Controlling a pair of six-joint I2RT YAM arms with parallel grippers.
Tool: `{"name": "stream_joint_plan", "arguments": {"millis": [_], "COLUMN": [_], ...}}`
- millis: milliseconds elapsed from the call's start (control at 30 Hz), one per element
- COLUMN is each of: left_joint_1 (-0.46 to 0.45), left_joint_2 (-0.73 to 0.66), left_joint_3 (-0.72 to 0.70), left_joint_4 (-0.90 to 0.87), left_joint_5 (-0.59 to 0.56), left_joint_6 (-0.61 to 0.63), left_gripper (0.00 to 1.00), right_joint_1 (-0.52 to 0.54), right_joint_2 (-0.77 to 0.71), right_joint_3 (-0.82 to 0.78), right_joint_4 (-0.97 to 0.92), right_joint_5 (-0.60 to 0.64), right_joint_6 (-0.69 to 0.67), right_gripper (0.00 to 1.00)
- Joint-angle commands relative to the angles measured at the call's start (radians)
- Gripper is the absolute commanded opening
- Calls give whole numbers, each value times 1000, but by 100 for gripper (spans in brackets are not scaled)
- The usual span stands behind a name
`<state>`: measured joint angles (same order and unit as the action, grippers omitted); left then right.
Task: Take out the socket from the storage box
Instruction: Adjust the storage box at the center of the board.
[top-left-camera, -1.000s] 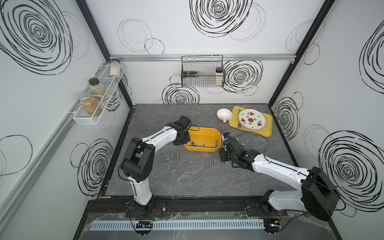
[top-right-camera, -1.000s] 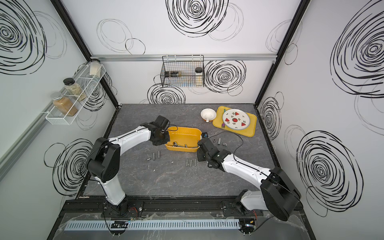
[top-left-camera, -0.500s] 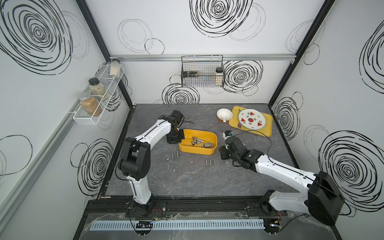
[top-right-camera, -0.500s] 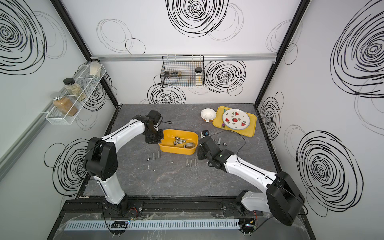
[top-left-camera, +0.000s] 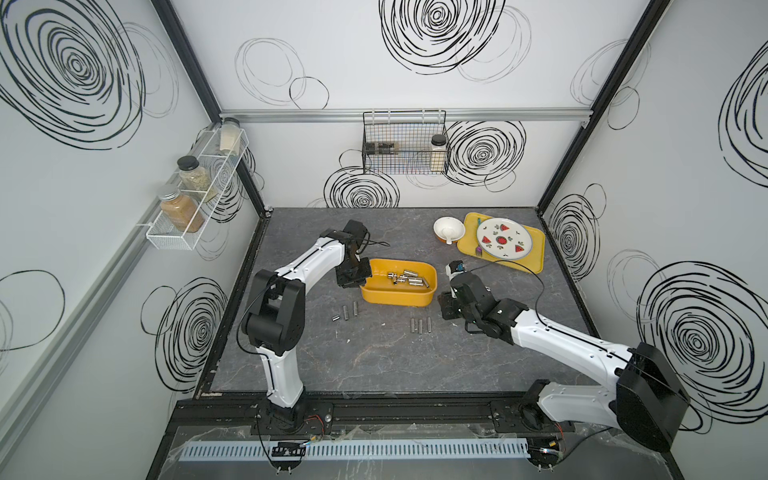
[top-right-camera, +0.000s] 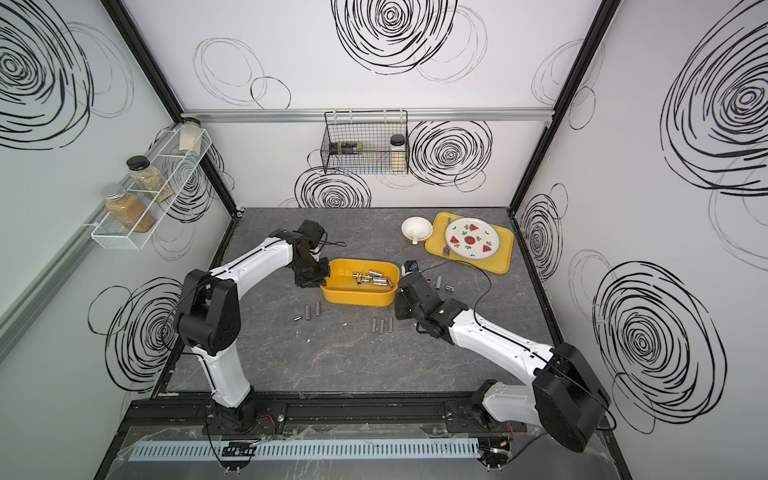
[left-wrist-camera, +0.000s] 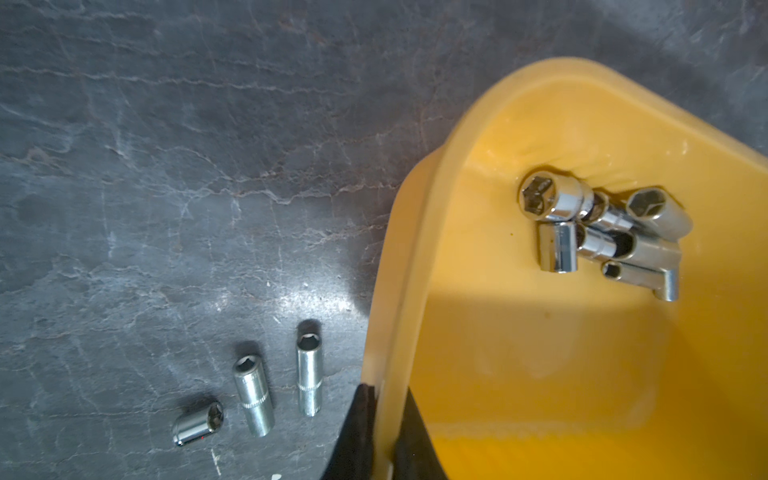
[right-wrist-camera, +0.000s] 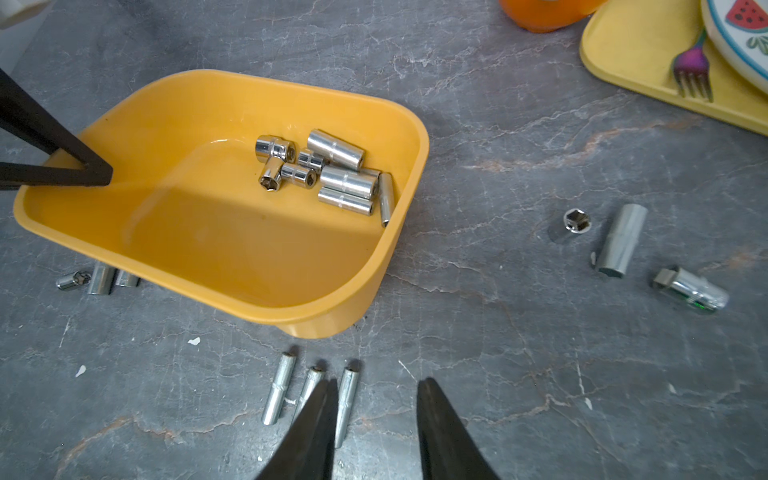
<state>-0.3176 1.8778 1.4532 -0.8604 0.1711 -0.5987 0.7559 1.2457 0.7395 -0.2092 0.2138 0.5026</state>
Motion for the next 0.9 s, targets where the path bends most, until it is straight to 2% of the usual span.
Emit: {"name": "stream_joint_plan", "arguments": {"millis": [0, 167, 267, 567, 867], "left_joint_1": [8, 9, 6, -4, -18], "left_joint_2": [-36, -39, -32, -25, -37], "left_joint_3": [-8, -36, -39, -65, -78], "left_joint_4": [147, 225, 252, 273, 291], "left_joint_5": [67, 71, 79, 59, 38], "left_joint_6": [-58, -106, -119, -117, -127], "left_gripper": [0, 0, 6, 7, 15], "right_joint_1": [-4, -5, -6, -6, -8], "right_joint_2": [1, 4, 7, 34, 50], "right_joint_3": [18, 19, 20, 22, 25], "right_joint_4": [-6, -12, -11, -5, -3], "right_joint_5": [3, 10, 10, 7, 2], "right_joint_6": [-12, -13, -12, -12, -12], "right_gripper": [37, 37, 37, 37, 37]}}
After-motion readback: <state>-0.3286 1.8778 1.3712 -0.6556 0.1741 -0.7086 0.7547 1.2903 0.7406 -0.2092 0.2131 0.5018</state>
